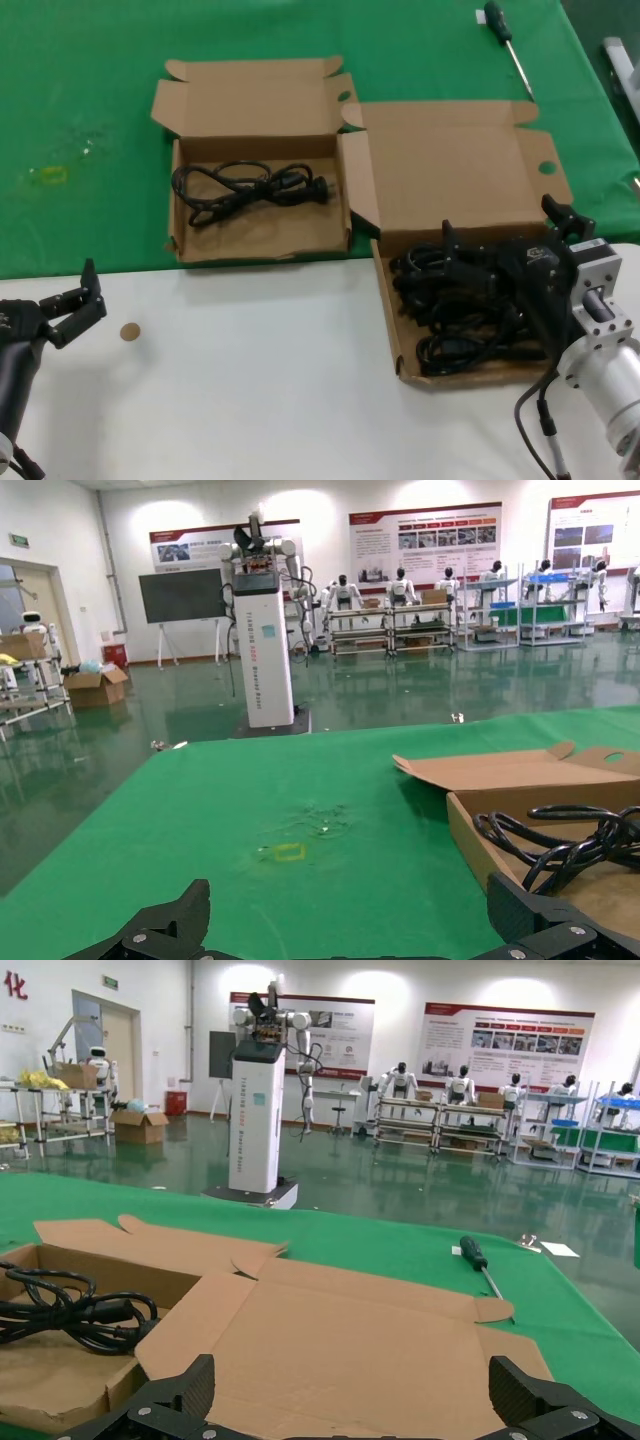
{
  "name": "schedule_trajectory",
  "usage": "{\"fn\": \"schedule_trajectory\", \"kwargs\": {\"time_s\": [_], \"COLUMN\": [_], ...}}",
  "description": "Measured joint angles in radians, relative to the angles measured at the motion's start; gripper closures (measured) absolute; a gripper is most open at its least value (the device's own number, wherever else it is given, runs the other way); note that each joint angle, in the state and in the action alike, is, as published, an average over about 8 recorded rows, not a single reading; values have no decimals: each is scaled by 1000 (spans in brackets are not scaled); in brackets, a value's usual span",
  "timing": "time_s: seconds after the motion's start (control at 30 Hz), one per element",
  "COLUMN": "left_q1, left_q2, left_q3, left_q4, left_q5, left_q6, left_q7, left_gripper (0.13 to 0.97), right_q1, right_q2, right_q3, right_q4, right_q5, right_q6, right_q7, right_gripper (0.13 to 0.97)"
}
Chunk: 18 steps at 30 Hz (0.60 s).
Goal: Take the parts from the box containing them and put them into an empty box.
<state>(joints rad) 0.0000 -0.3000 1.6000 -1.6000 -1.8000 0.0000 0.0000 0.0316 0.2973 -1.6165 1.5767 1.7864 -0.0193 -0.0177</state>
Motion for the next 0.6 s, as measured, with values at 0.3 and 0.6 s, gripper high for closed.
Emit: {"fn": "schedule_trajectory", "kwargs": {"time_s": [0.3,0.6], "left_q1": [0,0], "left_q2": [0,0], "left_q3": [0,0], "left_q4": [0,0], "left_q5": [0,0], "left_q6": [0,0], "left_q7": [0,0], "left_gripper": [132,132], "right_q1": [0,0], "right_q2": [0,0], "right_q3": [0,0], "right_q4": [0,0], "right_q5": [0,0], "right_q6": [0,0], "right_q7": [0,0], "right_gripper": [129,129]}}
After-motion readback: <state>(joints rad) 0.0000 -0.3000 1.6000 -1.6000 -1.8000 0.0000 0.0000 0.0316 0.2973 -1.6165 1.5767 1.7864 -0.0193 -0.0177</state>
